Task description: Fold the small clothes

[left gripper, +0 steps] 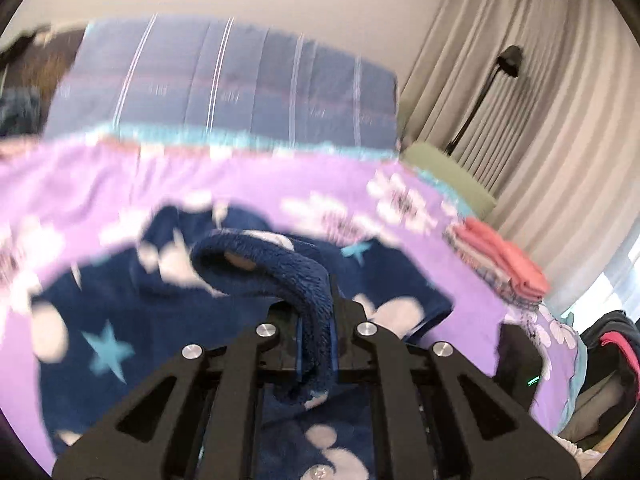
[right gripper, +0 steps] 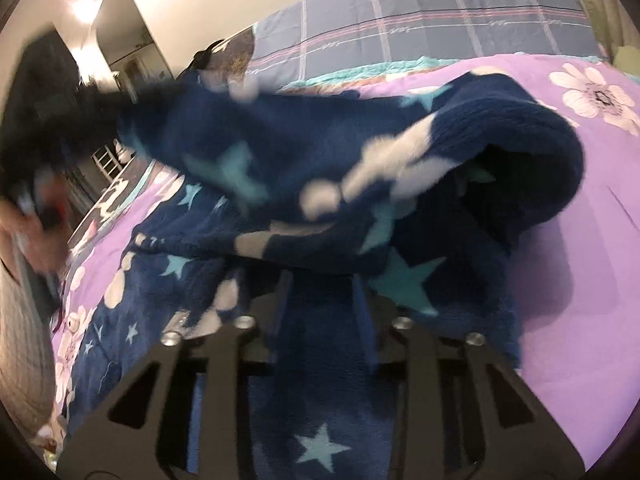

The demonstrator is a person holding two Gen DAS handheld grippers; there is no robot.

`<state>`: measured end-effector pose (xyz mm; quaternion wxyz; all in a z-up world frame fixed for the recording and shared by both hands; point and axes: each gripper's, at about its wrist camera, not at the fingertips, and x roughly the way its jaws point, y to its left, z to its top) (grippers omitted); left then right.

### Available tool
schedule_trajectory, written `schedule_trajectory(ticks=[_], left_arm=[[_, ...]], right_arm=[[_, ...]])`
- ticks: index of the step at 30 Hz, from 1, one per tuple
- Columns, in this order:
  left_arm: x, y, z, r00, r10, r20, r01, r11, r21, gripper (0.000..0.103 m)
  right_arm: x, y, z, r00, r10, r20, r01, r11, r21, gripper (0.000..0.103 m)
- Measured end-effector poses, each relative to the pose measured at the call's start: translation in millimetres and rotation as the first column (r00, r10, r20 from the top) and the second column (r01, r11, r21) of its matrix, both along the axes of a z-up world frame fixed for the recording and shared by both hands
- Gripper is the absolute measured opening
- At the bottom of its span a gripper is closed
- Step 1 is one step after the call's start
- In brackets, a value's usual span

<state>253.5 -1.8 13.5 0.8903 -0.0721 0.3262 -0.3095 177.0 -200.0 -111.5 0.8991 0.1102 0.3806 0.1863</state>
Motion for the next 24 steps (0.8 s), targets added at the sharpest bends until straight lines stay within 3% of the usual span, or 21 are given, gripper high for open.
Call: schedule_trajectory(ticks=[5, 9, 13, 16, 20, 22, 23, 24], left_arm=[[-16.9, 8.5, 40.9, 0.993, 0.010, 0.120, -0.021, 0.995, 0.093, 0.009], [-16.9, 44.0, 37.8, 0.987, 0.101, 0.129, -0.122, 0.978, 0.168, 0.009], [2.5, 107.7, 3.4, 0.970, 0.239, 0.033, -0.241, 0.951, 0.196, 0.009], [15.1, 132.6, -35.2, 0.959, 0.275, -0.062, -0.255, 0.940, 0.227, 0.009], [23.3, 150.0, -86.2, 0.938, 0.314, -0.149, -0.264, 0.923, 0.281, 0.011], [25.1, 155.7, -110.0, 0.920, 0.342, -0.189, -0.270, 0.906, 0.325, 0.025], [26.2, 156.3, -118.7, 0.909, 0.378, -0.176, -0.298, 0.884, 0.360, 0.041], [22.9, 159.4, -119.4, 0.905, 0.402, -0.141, -0.329, 0.869, 0.371, 0.051]], right_arm=[[11.9, 19.0, 19.2, 0.999, 0.009, 0.042, -0.006, 0.996, -0.084, 0.021], [37.5, 15.3, -4.0, 0.988, -0.127, -0.084, 0.109, 0.976, -0.189, 0.020], [29.0, 3.5, -8.4, 0.988, -0.137, -0.076, 0.129, 0.986, -0.104, 0.021], [26.9, 7.5, -8.0, 0.988, -0.135, -0.069, 0.126, 0.983, -0.132, 0.023], [22.3, 18.9, -7.6, 0.990, -0.129, -0.056, 0.116, 0.975, -0.192, 0.038], [20.8, 21.6, -9.6, 0.990, -0.127, -0.067, 0.110, 0.972, -0.206, 0.038], [19.9, 20.2, -8.2, 0.990, -0.126, -0.067, 0.109, 0.972, -0.209, 0.038], [17.9, 20.1, -6.8, 0.990, -0.124, -0.068, 0.107, 0.971, -0.214, 0.038]])
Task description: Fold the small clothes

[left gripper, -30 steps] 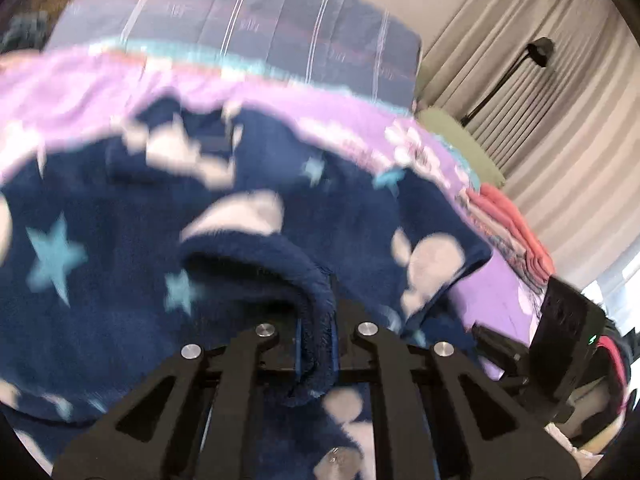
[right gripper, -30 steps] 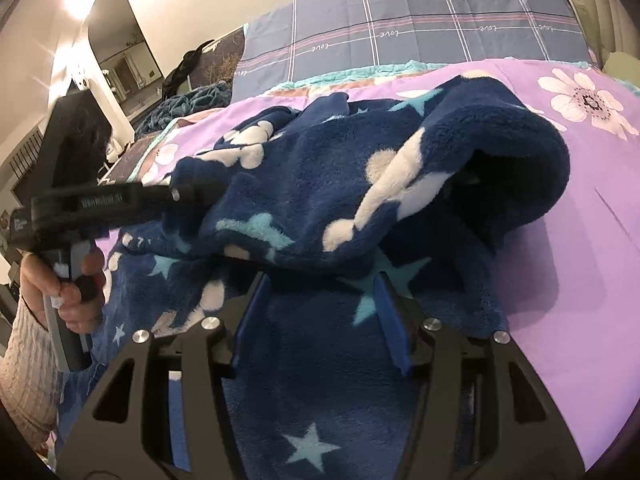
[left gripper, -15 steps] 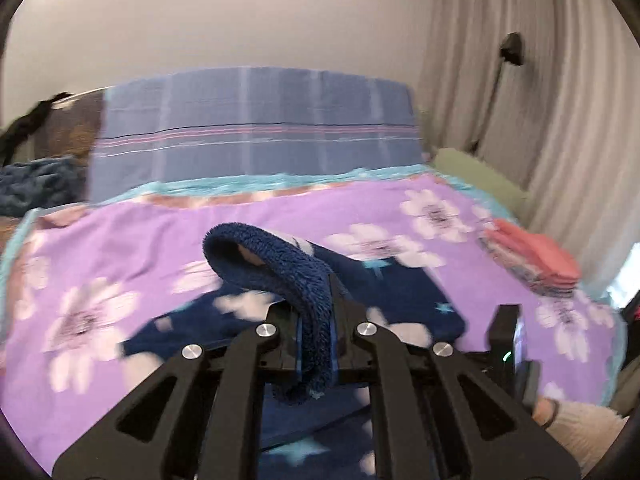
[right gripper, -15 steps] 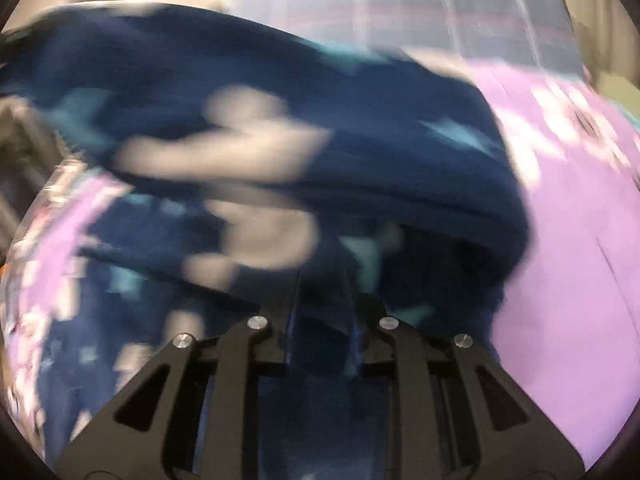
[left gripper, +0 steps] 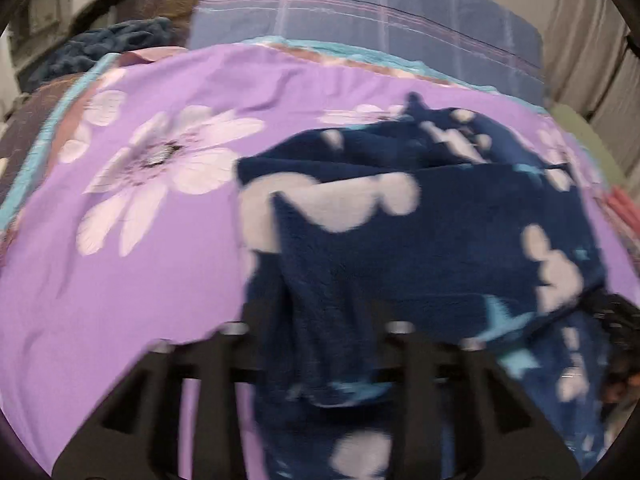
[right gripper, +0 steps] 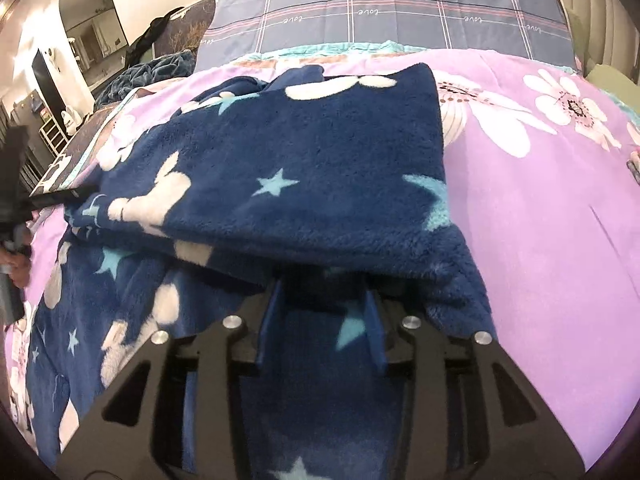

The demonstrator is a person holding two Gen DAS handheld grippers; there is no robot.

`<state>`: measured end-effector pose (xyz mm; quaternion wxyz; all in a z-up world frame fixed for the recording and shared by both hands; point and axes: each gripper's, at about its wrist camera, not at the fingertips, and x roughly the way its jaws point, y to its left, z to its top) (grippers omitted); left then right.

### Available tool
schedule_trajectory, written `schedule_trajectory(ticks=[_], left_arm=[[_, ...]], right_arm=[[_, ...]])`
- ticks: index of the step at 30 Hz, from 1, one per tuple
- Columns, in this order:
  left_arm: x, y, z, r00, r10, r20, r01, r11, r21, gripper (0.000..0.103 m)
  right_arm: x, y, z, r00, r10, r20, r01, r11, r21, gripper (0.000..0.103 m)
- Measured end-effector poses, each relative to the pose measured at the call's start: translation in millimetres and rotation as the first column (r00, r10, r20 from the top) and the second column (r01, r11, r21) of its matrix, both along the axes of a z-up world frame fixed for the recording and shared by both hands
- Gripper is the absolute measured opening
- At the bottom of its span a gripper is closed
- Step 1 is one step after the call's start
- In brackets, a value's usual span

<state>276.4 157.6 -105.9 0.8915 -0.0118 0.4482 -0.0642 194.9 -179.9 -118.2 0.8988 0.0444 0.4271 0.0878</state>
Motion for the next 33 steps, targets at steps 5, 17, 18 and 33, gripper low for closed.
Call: schedule_trajectory(ticks=[5, 17, 18, 33], left_arm=[[-17.9, 0.1, 30.4, 0.994, 0.004, 0.111, -0.004, 1.000, -0.004, 0.053], [-12.3, -93.4, -23.6, 0.979, -0.171, 0.110, 0.158, 0.980, 0.119, 0.048], [-12.0, -93.2, -22.6, 0.980, -0.169, 0.105, 0.156, 0.980, 0.120, 0.048], [59.3, -97.2, 49.6, 0.973, -0.152, 0.171, 0.167, 0.982, -0.082, 0.055]], right_arm=[[-17.4, -4.6, 17.2, 0.999, 0.043, 0.018, -0.043, 0.999, -0.012, 0.036], [23.2, -6.9, -5.0, 1.000, 0.000, -0.002, 0.000, 0.998, -0.065, 0.034], [21.0, -8.5, -3.8, 1.000, 0.006, 0.008, -0.006, 0.998, -0.058, 0.035], [86.2, -7.6, 75.4, 0.998, -0.040, 0.049, 0.040, 0.999, 0.003, 0.055]])
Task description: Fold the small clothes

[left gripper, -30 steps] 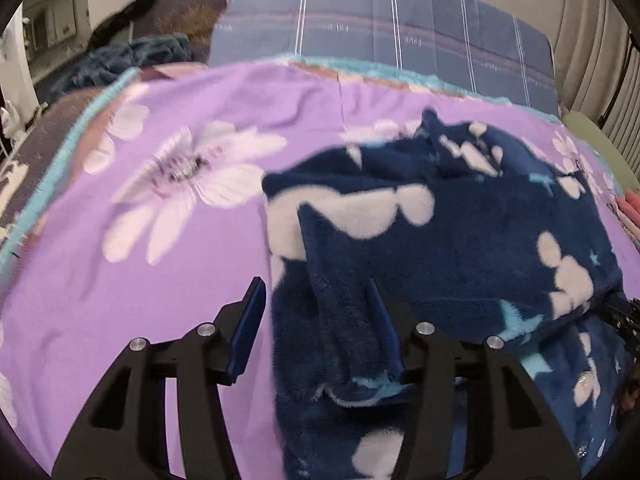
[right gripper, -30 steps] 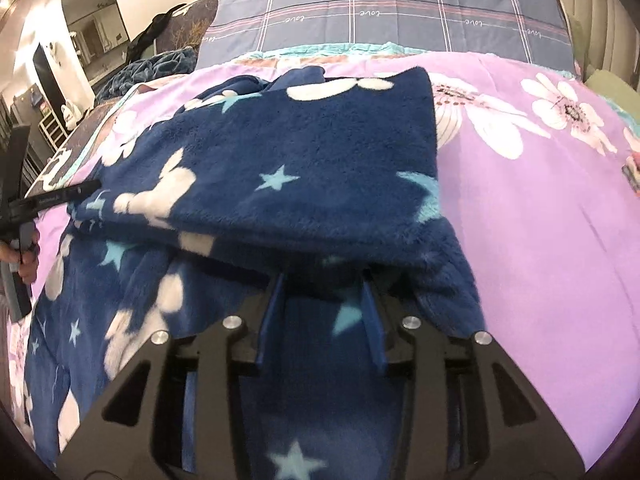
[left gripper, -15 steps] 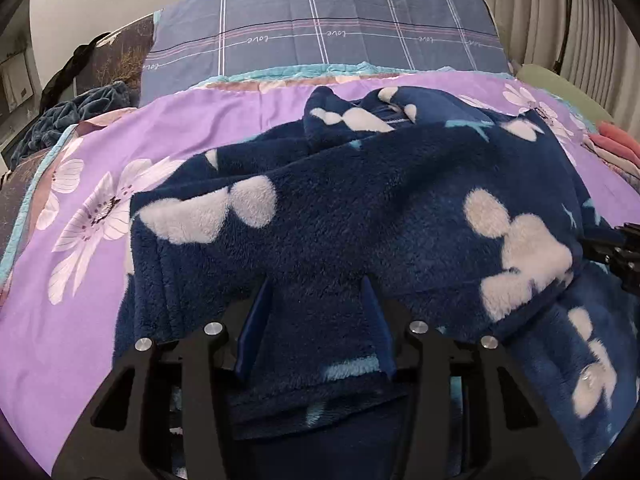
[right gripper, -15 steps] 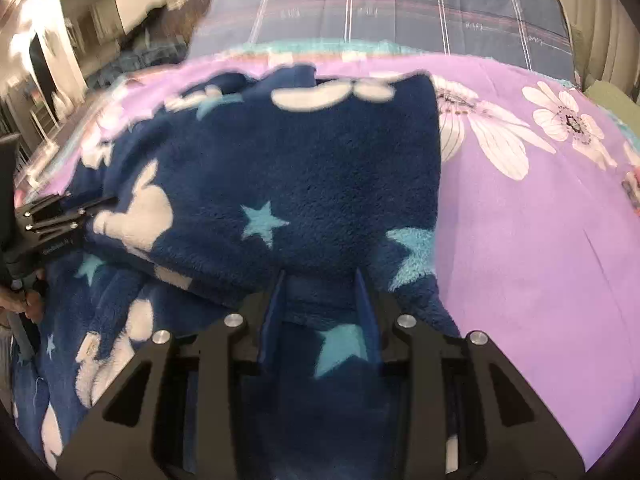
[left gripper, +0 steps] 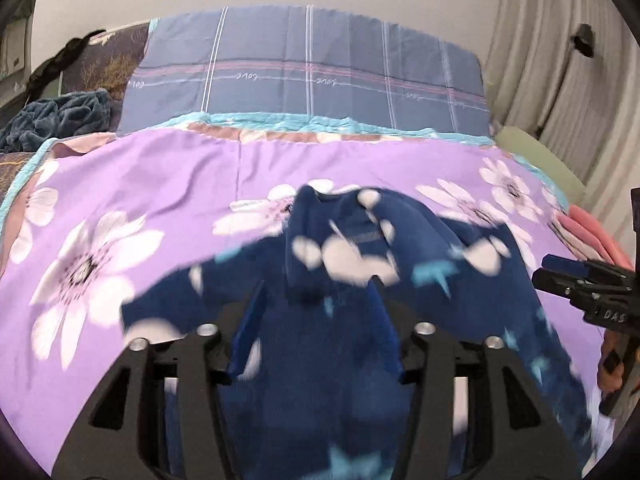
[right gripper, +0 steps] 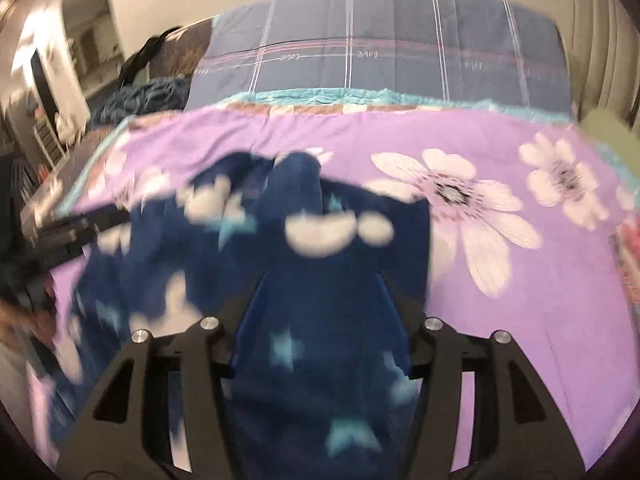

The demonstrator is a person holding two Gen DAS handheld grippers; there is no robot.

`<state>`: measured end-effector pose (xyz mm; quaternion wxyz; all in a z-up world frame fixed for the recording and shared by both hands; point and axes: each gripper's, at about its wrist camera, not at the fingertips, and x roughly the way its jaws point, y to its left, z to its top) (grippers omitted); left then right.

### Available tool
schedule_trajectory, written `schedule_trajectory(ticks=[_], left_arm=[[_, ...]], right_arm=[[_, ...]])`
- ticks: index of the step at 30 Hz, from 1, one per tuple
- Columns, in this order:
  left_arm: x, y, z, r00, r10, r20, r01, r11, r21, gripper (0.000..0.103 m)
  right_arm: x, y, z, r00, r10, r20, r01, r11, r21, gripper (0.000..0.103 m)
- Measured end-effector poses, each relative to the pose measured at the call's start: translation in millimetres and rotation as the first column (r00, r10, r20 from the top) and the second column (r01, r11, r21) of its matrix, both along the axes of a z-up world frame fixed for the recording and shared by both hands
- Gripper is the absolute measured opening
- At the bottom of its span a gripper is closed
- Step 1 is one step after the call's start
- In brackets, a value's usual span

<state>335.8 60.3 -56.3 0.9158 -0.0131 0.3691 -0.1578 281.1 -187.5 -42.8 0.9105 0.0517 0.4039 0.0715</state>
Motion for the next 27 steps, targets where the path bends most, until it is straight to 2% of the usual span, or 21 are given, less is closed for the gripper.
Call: schedule_trajectory(ticks=[2, 4, 5, 6, 7, 8, 10, 11, 15, 18, 19, 20, 22, 24, 25, 27], left_arm=[[37.7, -9.1, -16.3, 0.996, 0.034, -0.082, -0.032, 0.999, 0.018, 0.055], [64.3, -14.1, -39.1, 0.981, 0.058, -0.182, -0.056, 0.998, 0.020, 0.053], [73.9, -15.5, -52.7, 0.972, 0.064, -0.227, -0.063, 0.998, 0.012, 0.032], [77.1, -15.2, -59.3, 0.968, 0.047, -0.245, -0.053, 0.998, -0.017, 0.019], [75.5, -14.4, -62.0, 0.970, 0.044, -0.237, -0.053, 0.998, -0.031, 0.017], [71.5, -15.7, -62.9, 0.976, 0.046, -0.212, -0.047, 0.999, 0.000, 0.012], [60.8, -18.6, -68.6, 0.985, 0.046, -0.166, -0.028, 0.994, 0.108, 0.011], [57.1, -17.8, -70.4, 0.988, 0.041, -0.152, -0.022, 0.992, 0.125, 0.011], [51.6, -13.9, -66.3, 0.989, 0.054, -0.136, -0.034, 0.989, 0.141, 0.011], [43.4, -15.6, -44.4, 0.995, 0.074, -0.067, -0.062, 0.984, 0.165, 0.010], [39.0, -15.8, -33.3, 0.997, 0.073, -0.030, -0.068, 0.985, 0.158, 0.010], [32.6, -15.9, -19.3, 0.998, 0.056, 0.012, -0.057, 0.991, 0.119, 0.010], [29.1, -18.7, -4.6, 0.999, 0.016, 0.033, -0.017, 0.999, 0.029, 0.010], [34.0, -27.4, -13.5, 1.000, -0.014, -0.013, 0.014, 1.000, 0.018, 0.010], [42.3, -35.0, -32.8, 0.998, -0.008, -0.066, 0.013, 0.997, 0.073, 0.010], [51.6, -42.3, -73.2, 0.994, 0.012, -0.108, 0.007, 0.985, 0.171, 0.014]], right_arm=[[37.4, -0.7, -2.4, 0.999, -0.034, -0.038, 0.037, 0.997, 0.062, 0.047], [62.8, 3.2, -10.1, 0.997, -0.046, -0.065, 0.050, 0.997, 0.064, 0.045], [76.7, 6.4, -18.3, 0.995, -0.052, -0.089, 0.058, 0.996, 0.064, 0.045], [87.9, 8.6, -27.7, 0.992, -0.046, -0.118, 0.057, 0.995, 0.087, 0.044], [96.9, 11.3, -37.6, 0.989, -0.032, -0.145, 0.050, 0.991, 0.121, 0.038], [100.9, 12.2, -46.3, 0.986, -0.028, -0.165, 0.050, 0.990, 0.128, 0.030], [107.2, 14.5, -62.9, 0.983, -0.053, -0.178, 0.064, 0.997, 0.054, 0.025], [105.3, 15.8, -69.3, 0.987, -0.048, -0.155, 0.053, 0.998, 0.026, 0.025], [94.0, 28.4, -68.2, 0.995, -0.042, -0.088, 0.036, 0.997, -0.070, 0.025], [81.8, 27.6, -47.2, 0.997, -0.072, -0.037, 0.069, 0.995, -0.065, 0.025], [76.3, 25.0, -41.5, 0.997, -0.074, -0.017, 0.073, 0.996, -0.057, 0.024], [69.3, 23.5, -31.1, 0.997, -0.067, 0.023, 0.068, 0.997, -0.040, 0.024], [62.0, 23.4, -19.4, 0.998, -0.016, 0.061, 0.015, 1.000, 0.014, 0.023], [66.6, 26.3, -21.4, 0.999, 0.014, 0.031, -0.016, 0.998, 0.056, 0.023], [70.7, 28.0, -28.4, 1.000, 0.015, 0.002, -0.015, 0.998, 0.057, 0.023], [80.3, 31.3, -58.4, 0.996, -0.031, -0.083, 0.029, 0.999, -0.031, 0.025]])
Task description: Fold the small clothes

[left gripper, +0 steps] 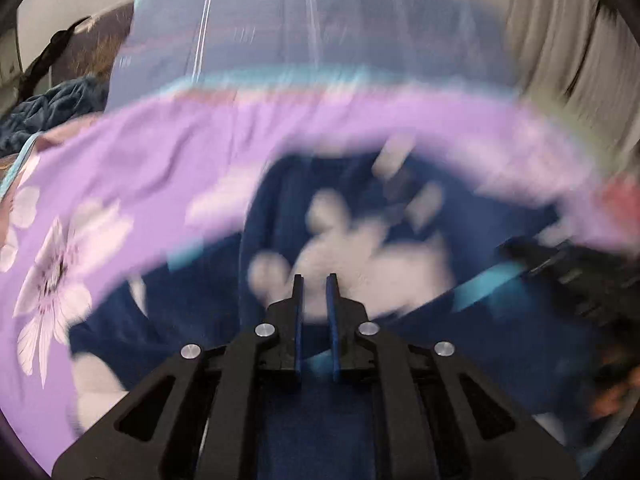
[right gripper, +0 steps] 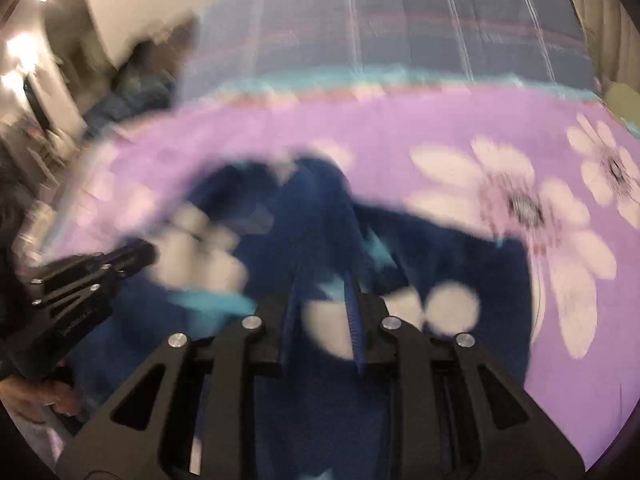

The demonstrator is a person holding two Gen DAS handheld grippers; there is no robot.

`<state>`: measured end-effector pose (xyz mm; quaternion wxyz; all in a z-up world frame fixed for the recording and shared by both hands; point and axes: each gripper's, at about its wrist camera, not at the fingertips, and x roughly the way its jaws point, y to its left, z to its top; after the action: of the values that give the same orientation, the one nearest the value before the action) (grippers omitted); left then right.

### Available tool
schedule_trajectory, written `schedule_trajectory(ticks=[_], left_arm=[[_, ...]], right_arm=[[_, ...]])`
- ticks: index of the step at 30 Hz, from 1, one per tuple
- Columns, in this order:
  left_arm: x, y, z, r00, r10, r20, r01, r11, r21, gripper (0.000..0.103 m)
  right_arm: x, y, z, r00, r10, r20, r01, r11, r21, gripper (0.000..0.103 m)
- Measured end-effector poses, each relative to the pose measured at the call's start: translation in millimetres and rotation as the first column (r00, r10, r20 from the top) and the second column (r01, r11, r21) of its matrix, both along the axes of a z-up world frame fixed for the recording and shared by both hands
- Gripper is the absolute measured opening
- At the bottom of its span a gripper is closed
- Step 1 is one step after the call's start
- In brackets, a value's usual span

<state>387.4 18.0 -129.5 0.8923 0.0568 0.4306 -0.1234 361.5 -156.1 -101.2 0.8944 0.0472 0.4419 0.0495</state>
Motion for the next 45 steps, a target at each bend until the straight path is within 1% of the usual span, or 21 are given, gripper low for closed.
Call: schedule_trajectory(ticks=[2, 6, 8, 11, 12, 14, 15, 16, 17, 18, 19, 20, 22, 23, 27, 30, 34, 36, 40, 42, 45], left_arm=[[-6.3, -1.7, -2.9, 0.998, -0.004, 0.059, 0.003, 1.000, 0.007, 0.013], [-11.3, -13.8, -4.4, 0.996, -0.009, 0.088, 0.000, 0.995, 0.099, 0.013], [-12.4, -11.3, -1.4, 0.996, -0.008, 0.091, -0.001, 0.996, 0.090, 0.013], [-27.7, 7.2, 22.4, 0.991, 0.015, 0.135, -0.022, 0.998, 0.050, 0.022], [-35.4, 15.4, 32.0, 0.986, 0.030, 0.164, -0.039, 0.998, 0.053, 0.029], [-57.8, 44.5, 46.3, 0.974, 0.054, 0.219, -0.064, 0.997, 0.039, 0.033], [-63.6, 59.2, 47.2, 0.974, 0.071, 0.217, -0.078, 0.997, 0.024, 0.033], [-65.7, 71.5, 42.0, 0.976, 0.094, 0.195, -0.100, 0.995, 0.019, 0.033], [-58.9, 84.2, 22.9, 0.984, 0.131, 0.118, -0.136, 0.990, 0.034, 0.035], [-52.9, 89.0, 4.8, 0.990, 0.124, 0.061, -0.126, 0.991, 0.036, 0.035], [-55.0, 91.1, -0.7, 0.990, 0.112, 0.081, -0.113, 0.993, 0.018, 0.035], [-55.3, 89.9, 4.1, 0.989, 0.125, 0.085, -0.128, 0.991, 0.031, 0.034], [-59.4, 81.4, 16.2, 0.986, 0.141, 0.094, -0.149, 0.985, 0.090, 0.034], [-69.3, 76.5, 27.4, 0.986, 0.113, 0.124, -0.127, 0.986, 0.112, 0.034], [-129.1, 85.6, 62.8, 0.978, 0.037, 0.204, -0.048, 0.998, 0.050, 0.037], [-185.7, 95.8, 60.5, 0.979, 0.000, 0.204, -0.003, 1.000, 0.016, 0.043], [-253.9, 110.4, 44.5, 0.985, -0.023, 0.171, 0.026, 1.000, -0.014, 0.049], [-286.5, 116.8, 37.1, 0.987, -0.015, 0.158, 0.020, 0.999, -0.026, 0.049], [-326.6, 127.2, 32.5, 0.986, 0.020, 0.163, -0.015, 0.999, -0.033, 0.050], [-341.7, 134.7, 32.6, 0.985, 0.045, 0.168, -0.038, 0.998, -0.046, 0.057], [-362.3, 144.2, 31.5, 0.981, 0.076, 0.178, -0.068, 0.997, -0.048, 0.057]], right_arm=[[-1.0, 4.5, -25.3, 0.999, 0.015, 0.030, -0.014, 0.999, -0.029, 0.027], [-4.9, 17.2, -21.5, 0.998, 0.013, 0.055, -0.007, 0.994, -0.111, 0.030], [-5.8, 19.6, -19.4, 0.998, 0.013, 0.059, -0.005, 0.992, -0.123, 0.030], [-19.5, 6.5, -5.2, 0.996, -0.001, 0.086, 0.007, 0.997, -0.072, 0.031], [-29.1, -3.6, 4.1, 0.994, -0.019, 0.105, 0.026, 0.998, -0.062, 0.034], [-44.6, -21.9, 16.0, 0.987, -0.046, 0.156, 0.061, 0.994, -0.091, 0.047], [-48.6, -33.2, 16.4, 0.983, -0.070, 0.172, 0.094, 0.986, -0.136, 0.048], [-49.0, -42.8, 11.7, 0.982, -0.093, 0.162, 0.122, 0.976, -0.179, 0.054], [-41.0, -56.6, -6.2, 0.991, -0.107, 0.083, 0.121, 0.975, -0.185, 0.059], [-34.1, -68.1, -21.0, 0.994, -0.104, 0.019, 0.105, 0.987, -0.122, 0.059], [-30.1, -83.0, -27.5, 0.992, -0.122, -0.010, 0.122, 0.992, -0.014, 0.060], [-29.2, -87.6, -24.6, 0.990, -0.138, -0.025, 0.138, 0.990, 0.022, 0.060], [-34.4, -84.6, -13.8, 0.984, -0.178, -0.032, 0.178, 0.984, -0.005, 0.060], [-45.6, -79.1, -2.0, 0.981, -0.196, -0.006, 0.196, 0.980, -0.031, 0.060], [-120.6, -65.3, 30.2, 0.992, -0.073, 0.102, 0.079, 0.996, -0.049, 0.059], [-186.9, -63.3, 27.6, 0.995, 0.014, 0.104, -0.009, 0.998, -0.054, 0.053], [-266.7, -68.3, 14.9, 0.997, 0.042, 0.062, -0.045, 0.997, 0.058, 0.035], [-301.3, -66.9, 11.6, 0.997, 0.062, 0.041, -0.067, 0.988, 0.141, 0.031], [-350.3, -41.9, 14.1, 0.983, 0.181, 0.036, -0.184, 0.940, 0.288, 0.030], [-370.7, -15.9, 18.3, 0.960, 0.276, 0.041, -0.275, 0.909, 0.313, 0.030], [-396.5, 16.5, 16.3, 0.912, 0.409, 0.031, -0.389, 0.840, 0.377, 0.030]])
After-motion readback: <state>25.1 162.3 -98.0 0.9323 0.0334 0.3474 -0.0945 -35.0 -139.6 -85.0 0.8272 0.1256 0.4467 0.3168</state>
